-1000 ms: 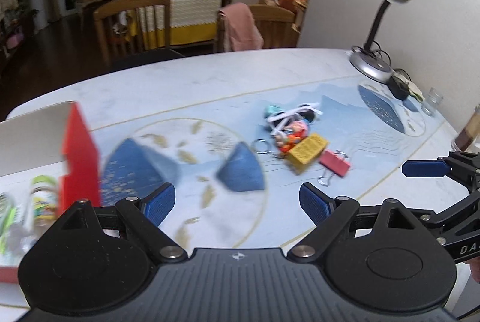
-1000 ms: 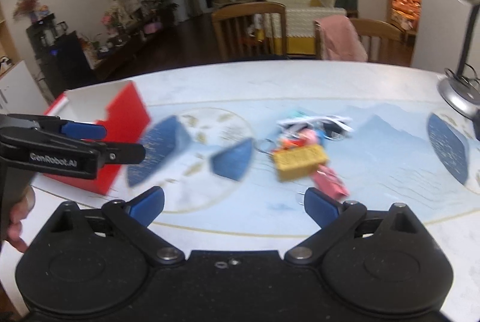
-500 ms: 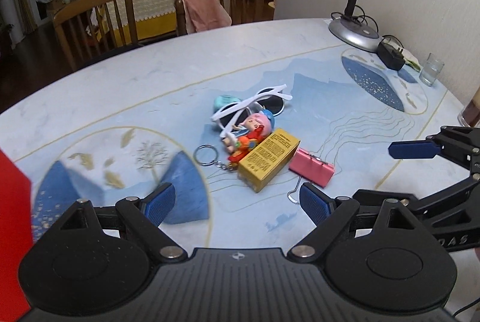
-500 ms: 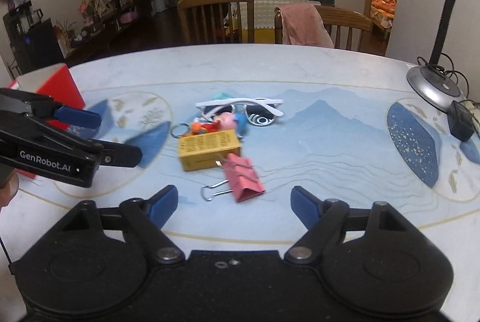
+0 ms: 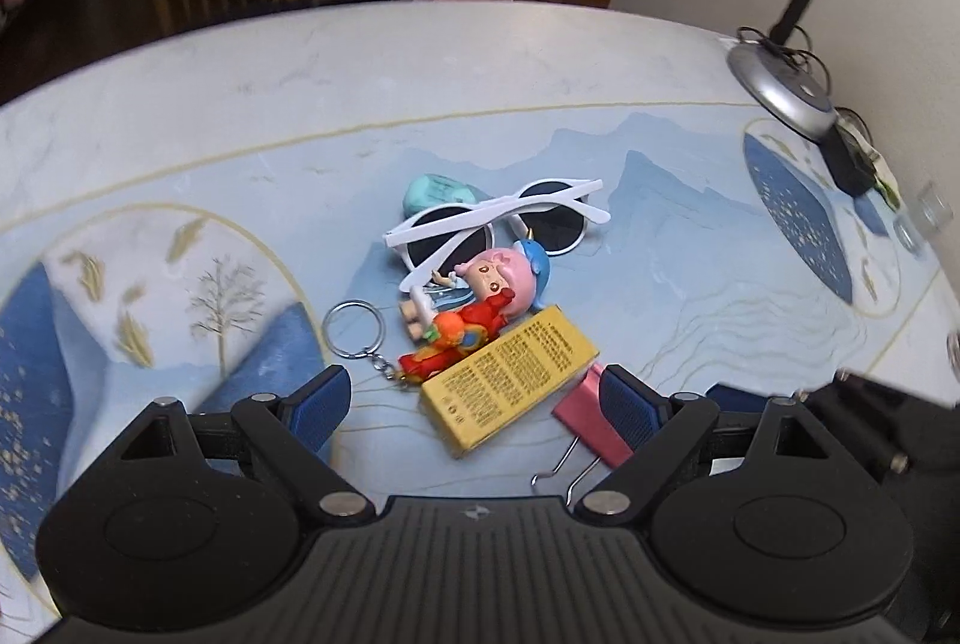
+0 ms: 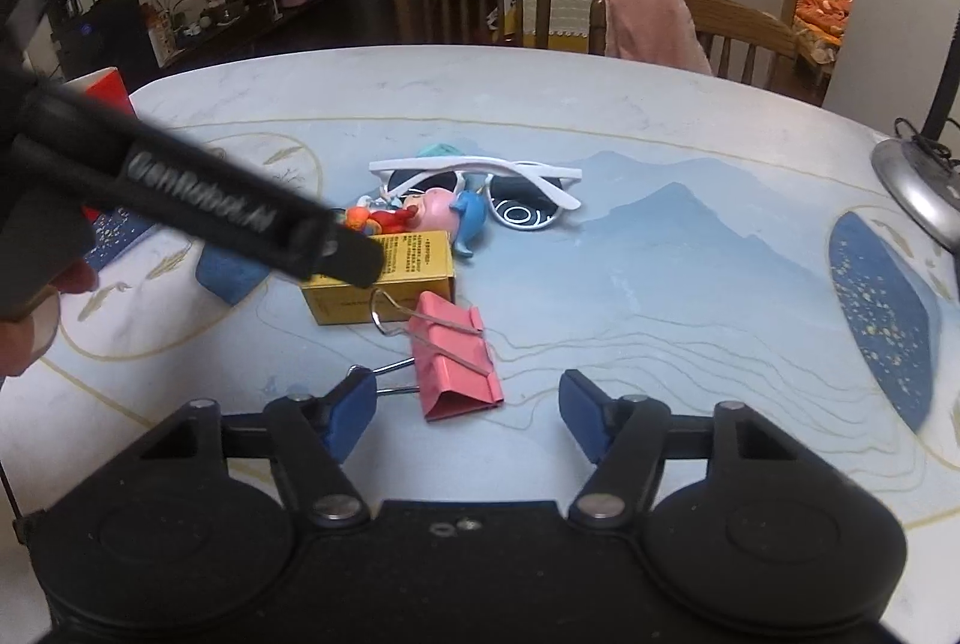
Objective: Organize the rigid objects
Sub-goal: 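Grasp the yellow carton with the left tool while the right tool grasps the pink binder clip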
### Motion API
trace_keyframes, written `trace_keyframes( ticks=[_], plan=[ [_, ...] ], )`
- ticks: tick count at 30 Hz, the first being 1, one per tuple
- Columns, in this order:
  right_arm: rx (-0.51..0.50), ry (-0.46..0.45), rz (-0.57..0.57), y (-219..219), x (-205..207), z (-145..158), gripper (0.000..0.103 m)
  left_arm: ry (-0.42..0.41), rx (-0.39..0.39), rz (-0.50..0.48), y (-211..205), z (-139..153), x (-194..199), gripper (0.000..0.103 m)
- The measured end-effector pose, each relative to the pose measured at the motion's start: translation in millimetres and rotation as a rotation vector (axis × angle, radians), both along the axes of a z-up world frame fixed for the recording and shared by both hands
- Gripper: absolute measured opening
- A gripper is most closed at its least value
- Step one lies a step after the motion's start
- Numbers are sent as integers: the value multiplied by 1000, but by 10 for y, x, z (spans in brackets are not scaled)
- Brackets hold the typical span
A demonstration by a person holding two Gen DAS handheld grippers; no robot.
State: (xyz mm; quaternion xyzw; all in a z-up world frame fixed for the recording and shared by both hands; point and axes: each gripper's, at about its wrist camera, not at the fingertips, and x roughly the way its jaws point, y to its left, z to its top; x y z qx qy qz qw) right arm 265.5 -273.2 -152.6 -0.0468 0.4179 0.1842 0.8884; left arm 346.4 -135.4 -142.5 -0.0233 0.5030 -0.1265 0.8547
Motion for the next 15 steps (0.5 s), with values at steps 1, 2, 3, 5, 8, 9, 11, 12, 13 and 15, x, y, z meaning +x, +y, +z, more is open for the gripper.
trace_keyframes(
  ticks=[1, 2, 3, 5, 8, 9, 11, 12, 13, 15],
  plan=[
    [5, 4, 4, -5, 19, -18, 65, 15, 1, 12, -15, -20, 40, 90],
    [7, 6, 7, -6, 35, -37, 65, 29, 0, 22, -28, -40, 75, 90],
    [9, 9, 10, -7, 52, -54, 64, 42, -9, 28, -37, -57, 110, 90],
    [18, 16, 17, -7, 84, -84, 63, 56, -23, 42, -50, -69, 161, 90],
    [28, 21, 26, -5, 126, -114, 62, 90, -32, 81, -80, -97, 253, 90],
    [27, 21, 28, -2, 135, -123, 62, 102, -40, 92, -88, -109, 277, 90],
    [28, 23, 30, 2, 152, -141, 60, 115, -38, 101, -134, -129, 308, 90],
    [29, 24, 29, 5, 161, -151, 60, 118, -27, 103, -162, -140, 318, 90],
    [29, 25, 29, 9, 168, -160, 59, 122, -12, 106, -189, -153, 326, 90],
    [22, 17, 34, 19, 175, -176, 59, 133, 3, 119, -216, -182, 333, 90]
  ],
)
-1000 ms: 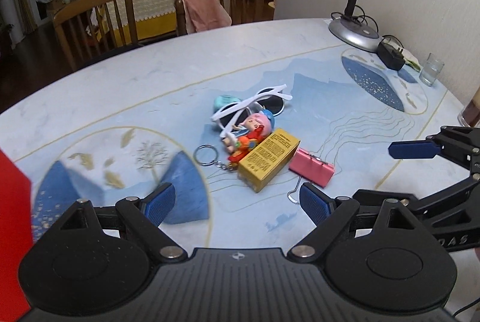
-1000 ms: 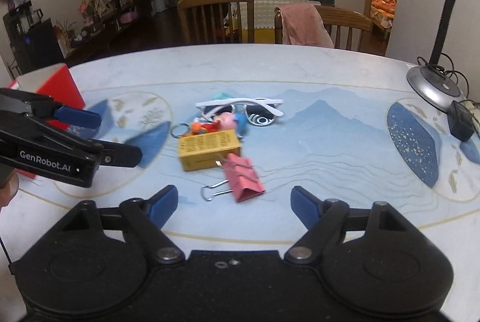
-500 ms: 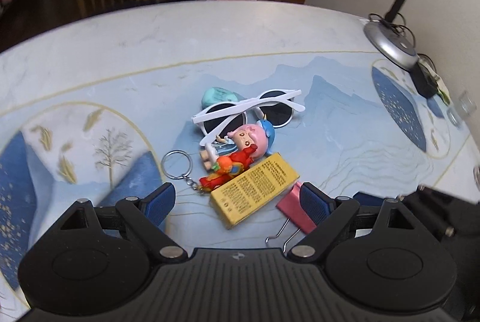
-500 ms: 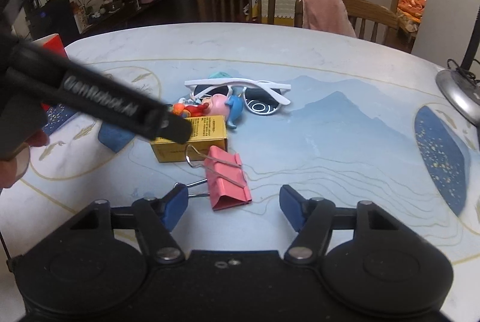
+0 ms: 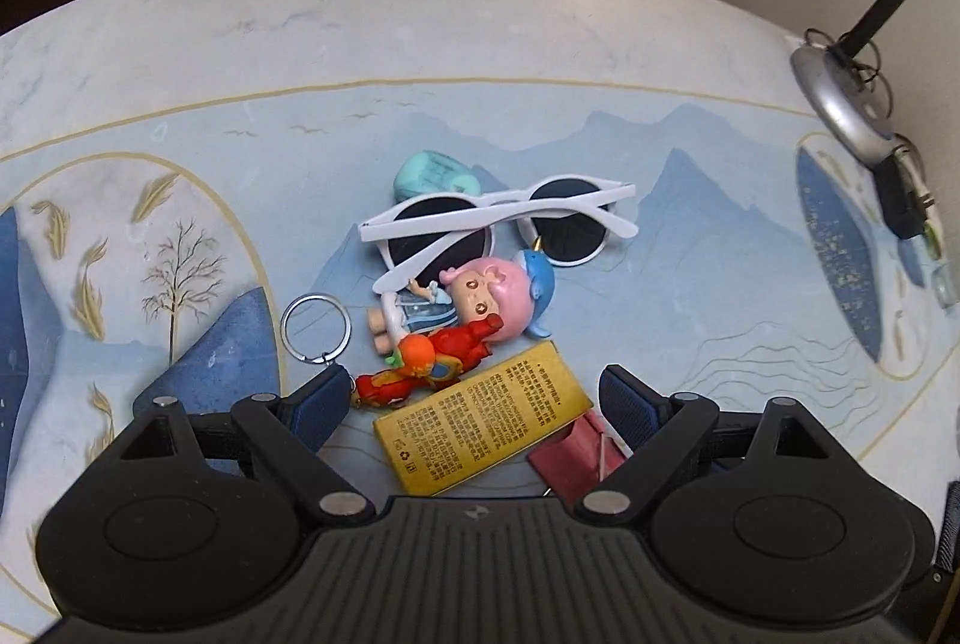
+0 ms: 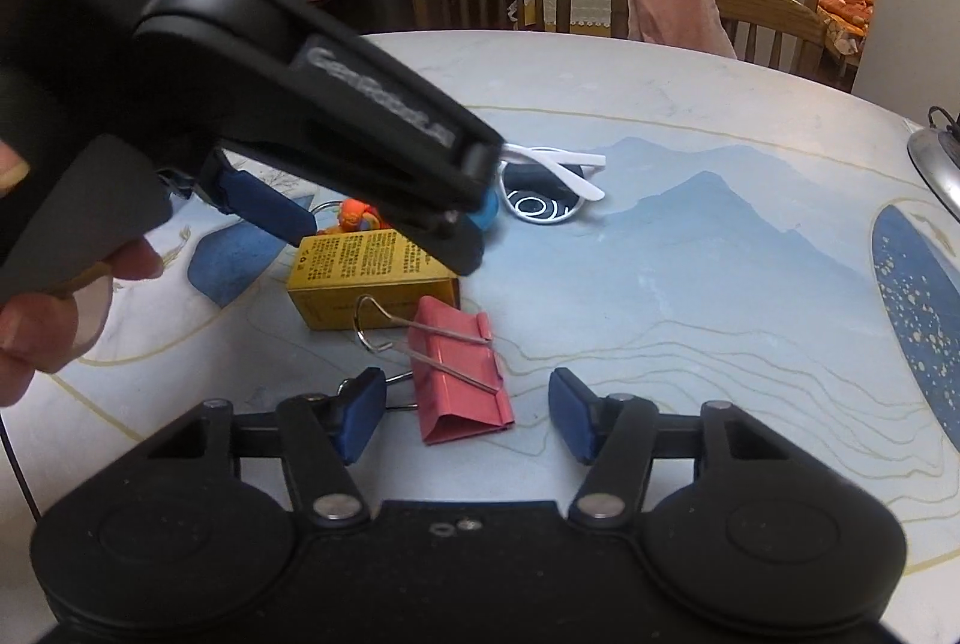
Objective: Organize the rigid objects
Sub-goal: 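Grasp the yellow carton with the left tool while the right tool grasps the pink binder clip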
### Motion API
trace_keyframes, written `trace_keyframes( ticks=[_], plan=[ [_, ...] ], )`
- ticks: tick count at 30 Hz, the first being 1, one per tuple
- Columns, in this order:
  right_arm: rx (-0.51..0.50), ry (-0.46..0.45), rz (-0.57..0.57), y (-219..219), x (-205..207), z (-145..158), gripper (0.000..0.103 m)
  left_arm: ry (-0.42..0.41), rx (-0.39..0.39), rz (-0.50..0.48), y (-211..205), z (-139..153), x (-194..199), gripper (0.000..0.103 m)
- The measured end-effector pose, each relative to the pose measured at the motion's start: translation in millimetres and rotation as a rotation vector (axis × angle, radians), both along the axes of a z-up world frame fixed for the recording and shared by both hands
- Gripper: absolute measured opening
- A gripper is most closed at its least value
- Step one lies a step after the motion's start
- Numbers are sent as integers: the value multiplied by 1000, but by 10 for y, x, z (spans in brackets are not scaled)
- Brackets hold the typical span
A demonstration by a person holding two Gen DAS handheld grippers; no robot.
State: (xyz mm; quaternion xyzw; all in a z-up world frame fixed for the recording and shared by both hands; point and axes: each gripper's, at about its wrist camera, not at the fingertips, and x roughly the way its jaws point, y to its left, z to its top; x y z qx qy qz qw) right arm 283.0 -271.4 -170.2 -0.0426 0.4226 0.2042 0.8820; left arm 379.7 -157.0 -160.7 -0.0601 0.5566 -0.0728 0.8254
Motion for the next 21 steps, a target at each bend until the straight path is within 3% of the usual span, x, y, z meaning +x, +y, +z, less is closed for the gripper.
trace_keyframes(
  ticks=[9, 13, 17, 21],
  plan=[
    [-28, -28, 21, 85, 30, -37, 59, 32, -14, 62, 8, -83, 22, 90],
    [-44, -38, 30, 147, 7, -49, 52, 27, -7, 60, 4, -85, 5, 90],
    [-47, -45, 6, 162, -18, -34, 34, 17, -15, 56, 30, -73, -18, 83],
    [-34, -36, -22, 111, -46, -21, 33, 10, -21, 51, 73, -71, -59, 78]
  ],
)
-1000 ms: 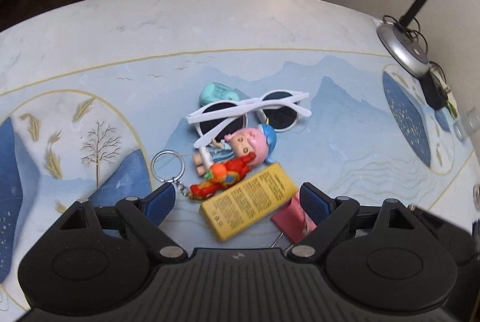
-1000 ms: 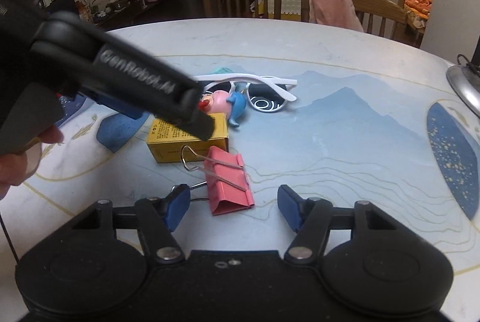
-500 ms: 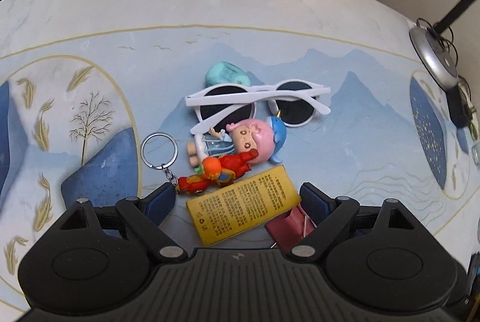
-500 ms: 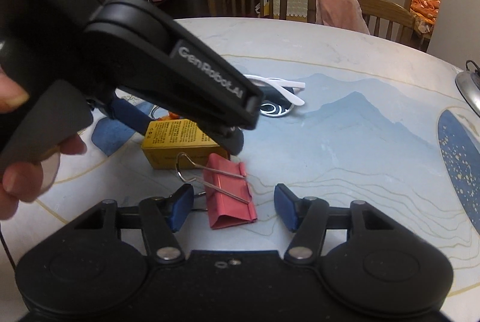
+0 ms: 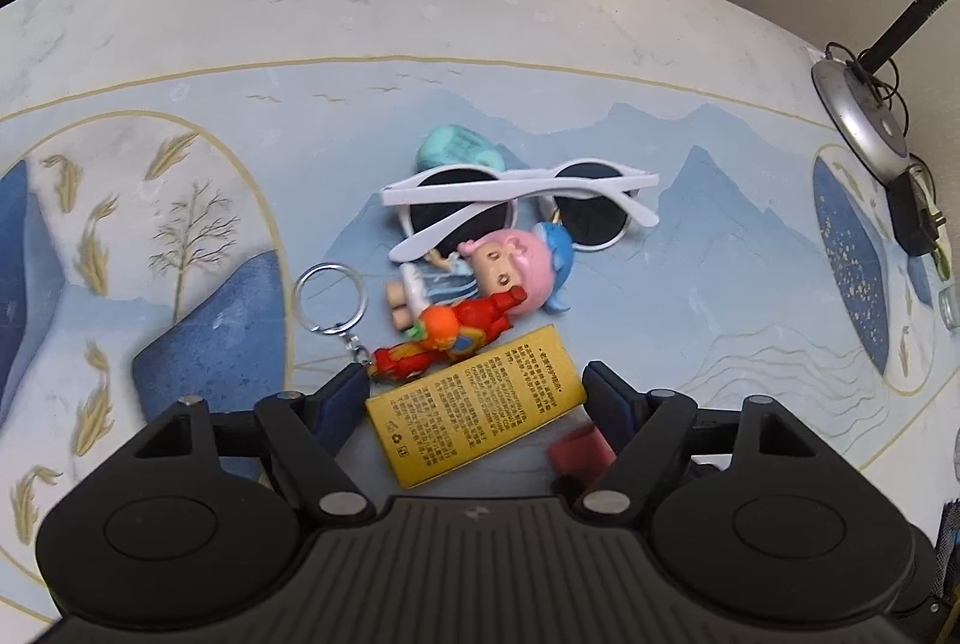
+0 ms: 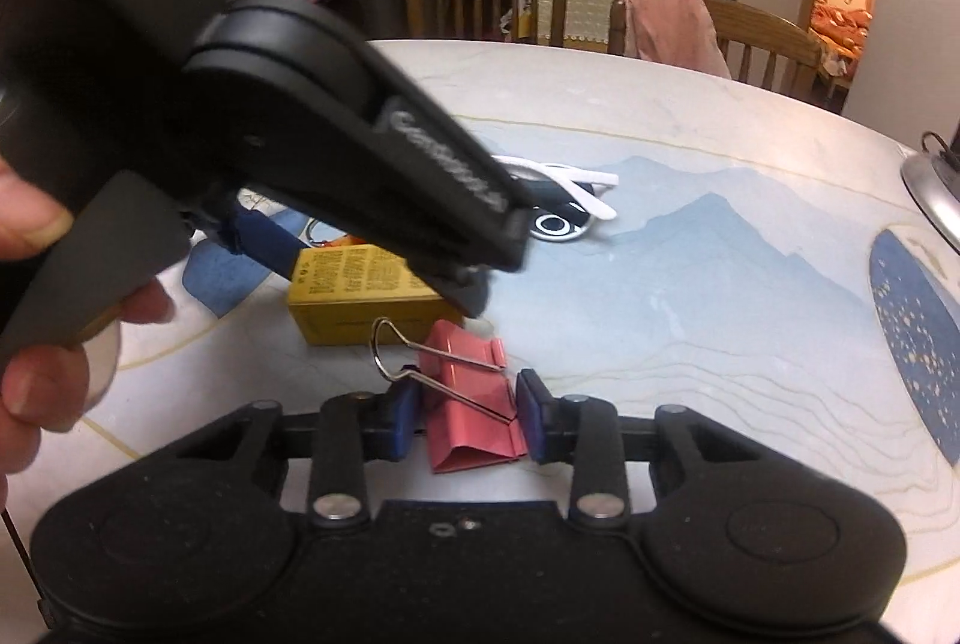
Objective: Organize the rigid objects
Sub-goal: 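Grasp the yellow carton with the left tool while the right tool grasps the pink binder clip, then carry the yellow carton and the pink binder clip with both tools into the red box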
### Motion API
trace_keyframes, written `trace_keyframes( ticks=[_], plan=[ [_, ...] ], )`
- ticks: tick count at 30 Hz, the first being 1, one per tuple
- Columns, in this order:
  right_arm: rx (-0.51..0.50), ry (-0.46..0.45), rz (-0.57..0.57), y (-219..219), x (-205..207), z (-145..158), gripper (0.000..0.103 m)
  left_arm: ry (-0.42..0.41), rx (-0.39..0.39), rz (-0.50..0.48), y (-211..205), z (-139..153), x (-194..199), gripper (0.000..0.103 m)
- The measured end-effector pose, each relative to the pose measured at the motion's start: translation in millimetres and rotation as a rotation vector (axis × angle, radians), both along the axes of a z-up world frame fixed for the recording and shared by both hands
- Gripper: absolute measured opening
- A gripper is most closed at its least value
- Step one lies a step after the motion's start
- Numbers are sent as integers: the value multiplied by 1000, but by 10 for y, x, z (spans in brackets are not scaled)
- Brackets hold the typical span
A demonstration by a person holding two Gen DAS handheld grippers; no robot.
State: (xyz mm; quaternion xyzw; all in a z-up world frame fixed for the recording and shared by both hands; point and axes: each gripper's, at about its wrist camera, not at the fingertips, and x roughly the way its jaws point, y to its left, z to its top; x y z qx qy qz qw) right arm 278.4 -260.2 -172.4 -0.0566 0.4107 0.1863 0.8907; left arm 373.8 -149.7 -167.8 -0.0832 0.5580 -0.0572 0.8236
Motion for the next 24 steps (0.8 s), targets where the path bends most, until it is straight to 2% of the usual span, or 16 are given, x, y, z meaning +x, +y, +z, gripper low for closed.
trace_keyframes(
  ticks=[12, 24],
  plan=[
    [71, 49, -96, -169, -378, 92, 33, -18, -12, -44, 262, 7, -329, 78],
    [117, 46, -112, -149, -742, 391, 33, -58, -42, -84, 636, 181, -839, 78]
  ],
)
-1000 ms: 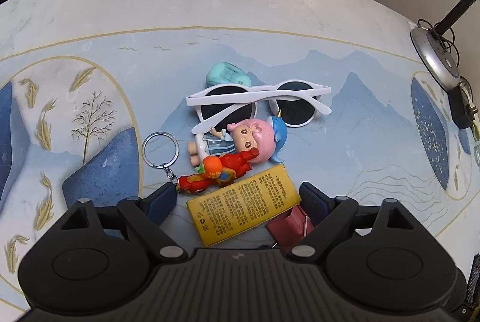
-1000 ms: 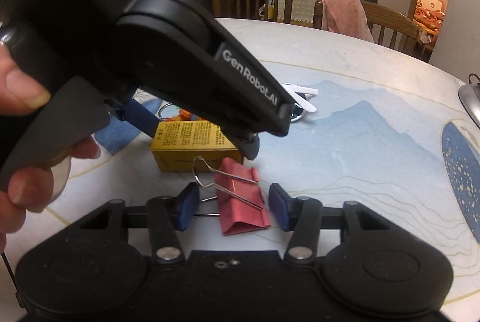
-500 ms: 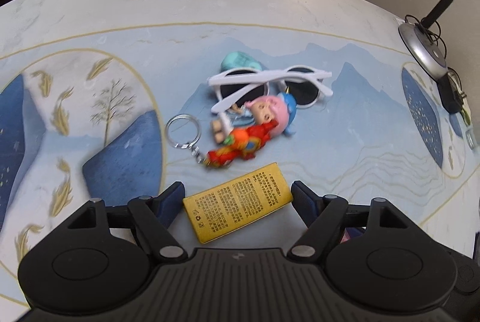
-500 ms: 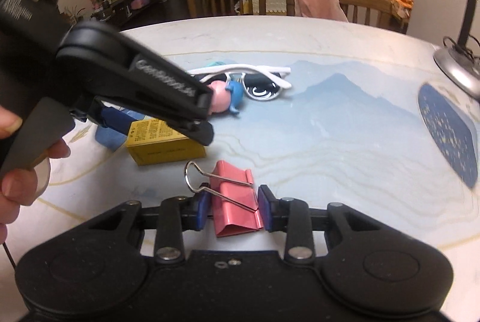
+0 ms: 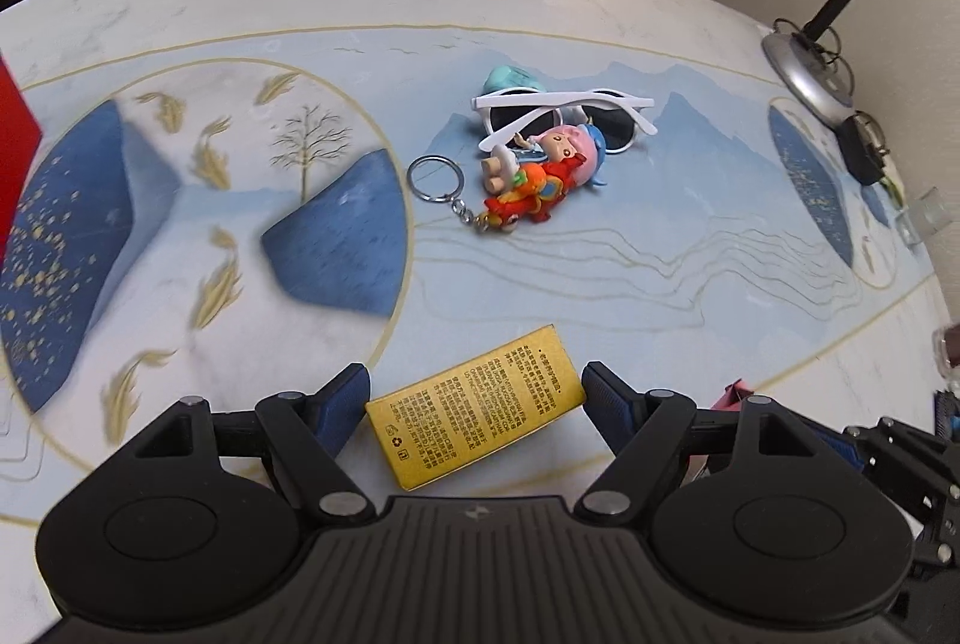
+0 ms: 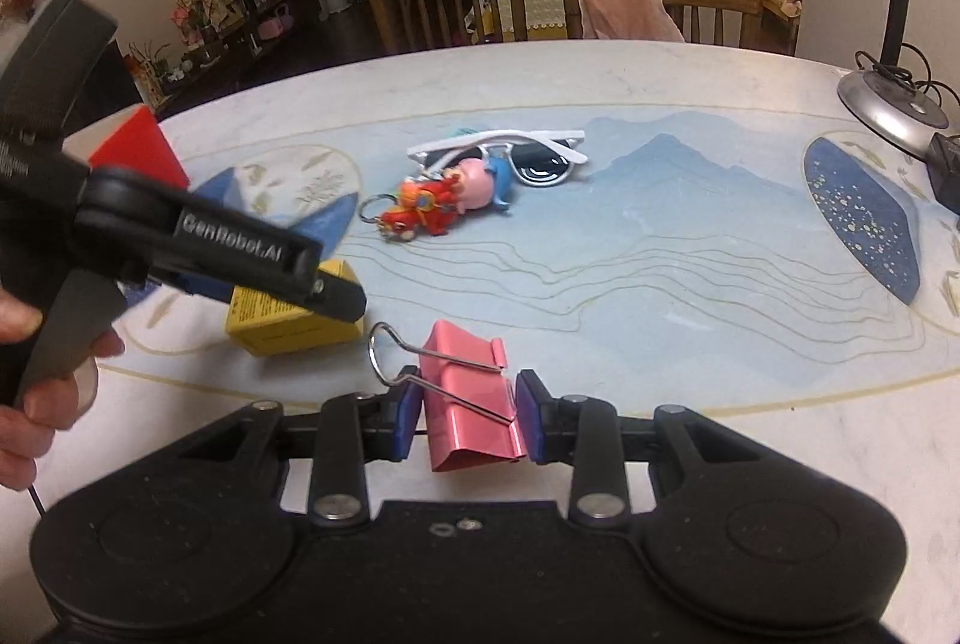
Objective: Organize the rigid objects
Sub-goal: 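Carry the yellow carton and the pink binder clip with both tools into the red box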
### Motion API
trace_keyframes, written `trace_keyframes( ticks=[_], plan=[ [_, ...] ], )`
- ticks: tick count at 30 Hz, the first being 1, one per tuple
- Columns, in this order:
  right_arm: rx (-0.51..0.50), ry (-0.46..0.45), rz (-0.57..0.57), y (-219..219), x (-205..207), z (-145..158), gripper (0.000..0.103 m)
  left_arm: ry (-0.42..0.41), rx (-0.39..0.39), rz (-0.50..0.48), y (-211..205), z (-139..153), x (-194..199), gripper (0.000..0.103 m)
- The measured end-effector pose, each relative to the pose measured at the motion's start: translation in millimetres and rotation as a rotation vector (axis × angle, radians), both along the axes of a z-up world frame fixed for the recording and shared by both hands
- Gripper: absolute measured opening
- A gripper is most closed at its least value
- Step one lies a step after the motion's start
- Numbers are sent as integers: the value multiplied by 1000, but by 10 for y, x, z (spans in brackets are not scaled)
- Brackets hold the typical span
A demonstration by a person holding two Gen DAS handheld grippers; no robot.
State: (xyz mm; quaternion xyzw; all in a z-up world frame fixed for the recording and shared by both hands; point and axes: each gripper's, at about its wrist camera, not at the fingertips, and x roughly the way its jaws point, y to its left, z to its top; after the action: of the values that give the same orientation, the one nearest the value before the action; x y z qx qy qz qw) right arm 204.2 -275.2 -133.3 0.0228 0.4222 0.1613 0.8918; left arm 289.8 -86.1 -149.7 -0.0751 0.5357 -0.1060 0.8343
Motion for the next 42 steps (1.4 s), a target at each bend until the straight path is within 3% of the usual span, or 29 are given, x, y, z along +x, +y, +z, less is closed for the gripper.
trace_keyframes(
  ticks=[9, 21, 42],
  plan=[
    [18, -16, 14, 228, -242, 278, 33, -77, -17, -33, 342, 290, -382, 78],
    [28, -55, 53, 808, -385, 666, 33, -147, -53, -15, 1109, 691, -710, 78],
    [52, -132, 157, 2400, -269, 1102, 33, -263, -29, 20, 2767, 1235, -843, 78]
  ],
)
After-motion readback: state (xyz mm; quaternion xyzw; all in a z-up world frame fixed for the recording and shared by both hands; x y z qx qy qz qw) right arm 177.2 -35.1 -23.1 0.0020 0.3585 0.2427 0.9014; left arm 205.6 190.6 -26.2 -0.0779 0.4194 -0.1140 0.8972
